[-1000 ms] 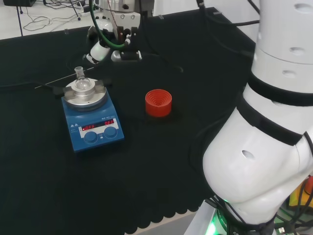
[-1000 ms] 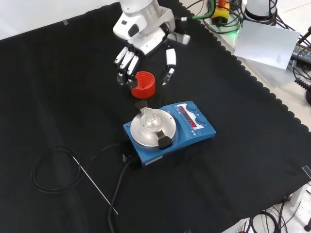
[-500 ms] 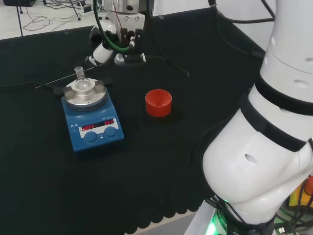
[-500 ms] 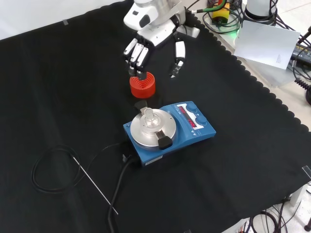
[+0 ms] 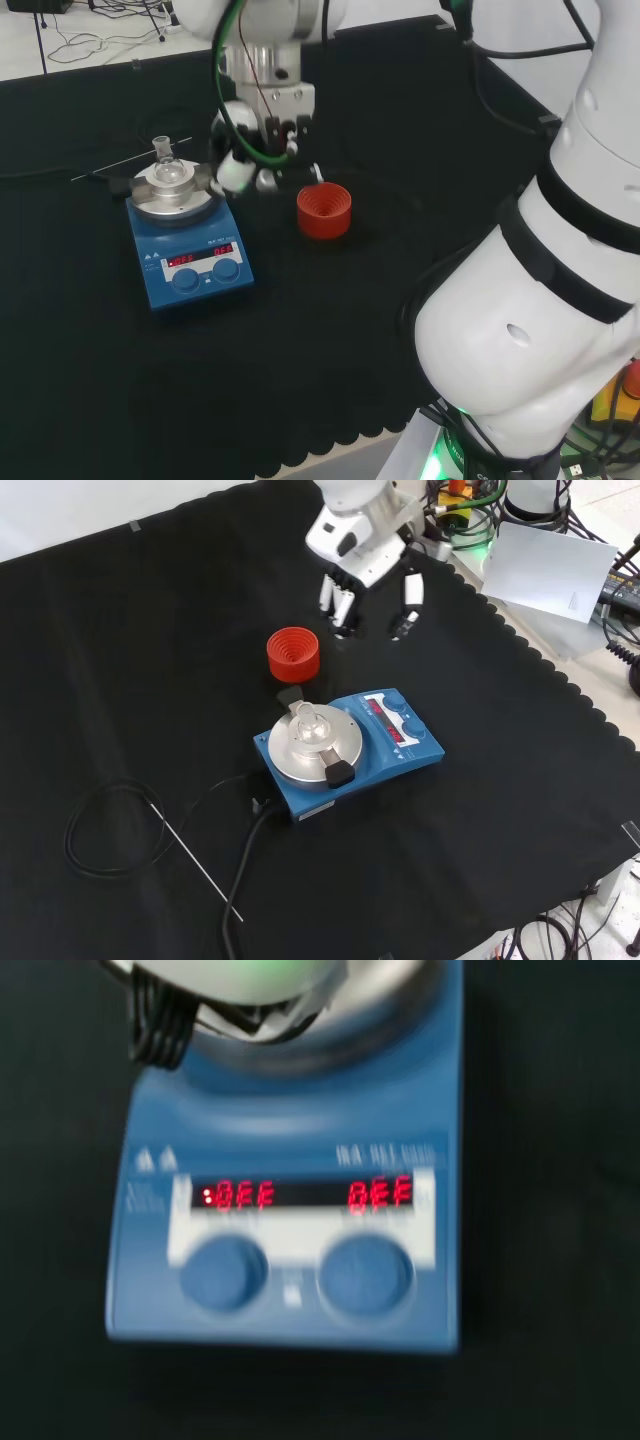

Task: Turn on the heater.

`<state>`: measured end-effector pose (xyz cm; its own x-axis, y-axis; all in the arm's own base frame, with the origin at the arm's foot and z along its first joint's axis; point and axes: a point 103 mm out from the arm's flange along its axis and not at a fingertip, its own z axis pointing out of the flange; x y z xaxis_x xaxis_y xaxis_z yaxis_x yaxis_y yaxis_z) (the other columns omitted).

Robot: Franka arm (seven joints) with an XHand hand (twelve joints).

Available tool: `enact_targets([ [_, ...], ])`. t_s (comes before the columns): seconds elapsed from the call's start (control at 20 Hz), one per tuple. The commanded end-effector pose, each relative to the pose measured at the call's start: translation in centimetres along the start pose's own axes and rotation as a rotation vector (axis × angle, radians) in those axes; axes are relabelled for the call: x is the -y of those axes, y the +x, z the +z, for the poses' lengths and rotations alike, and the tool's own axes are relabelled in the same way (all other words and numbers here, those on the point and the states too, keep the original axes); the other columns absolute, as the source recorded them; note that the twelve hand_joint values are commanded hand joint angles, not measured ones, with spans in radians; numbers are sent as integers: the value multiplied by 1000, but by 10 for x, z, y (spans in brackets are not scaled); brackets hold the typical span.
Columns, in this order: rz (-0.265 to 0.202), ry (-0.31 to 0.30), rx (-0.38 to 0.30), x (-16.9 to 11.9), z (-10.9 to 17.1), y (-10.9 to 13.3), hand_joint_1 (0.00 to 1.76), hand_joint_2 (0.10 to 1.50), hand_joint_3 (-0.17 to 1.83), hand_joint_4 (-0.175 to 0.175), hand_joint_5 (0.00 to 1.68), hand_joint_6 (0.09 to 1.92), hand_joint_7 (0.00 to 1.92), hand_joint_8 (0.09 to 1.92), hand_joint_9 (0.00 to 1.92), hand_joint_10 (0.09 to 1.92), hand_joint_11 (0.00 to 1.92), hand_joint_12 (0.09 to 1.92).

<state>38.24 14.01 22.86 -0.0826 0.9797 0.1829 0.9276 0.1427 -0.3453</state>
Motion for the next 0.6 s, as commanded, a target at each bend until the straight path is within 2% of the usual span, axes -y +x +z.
enact_targets([
  [0.05,25,37,34,27,32,-2,1004,680,674,-102,612,701,1147,983,1337,774,1016,1038],
  [0.15,27,53,41,30,37,-2,1038,697,667,-122,627,696,1258,1030,1431,840,1182,950],
  [0.25,23,62,45,34,43,0,1058,707,662,-132,635,692,1322,1056,1477,893,1267,905],
  [0.4,11,104,64,38,55,7,1121,742,677,-142,628,701,1461,1263,1578,1176,1432,895],
  [0.5,0,134,77,39,63,12,1187,769,709,-135,593,733,1514,1443,1628,1385,1433,977],
  [0.6,-10,161,86,40,69,19,1263,778,753,-121,540,768,1533,1576,1637,1519,1366,1077],
])
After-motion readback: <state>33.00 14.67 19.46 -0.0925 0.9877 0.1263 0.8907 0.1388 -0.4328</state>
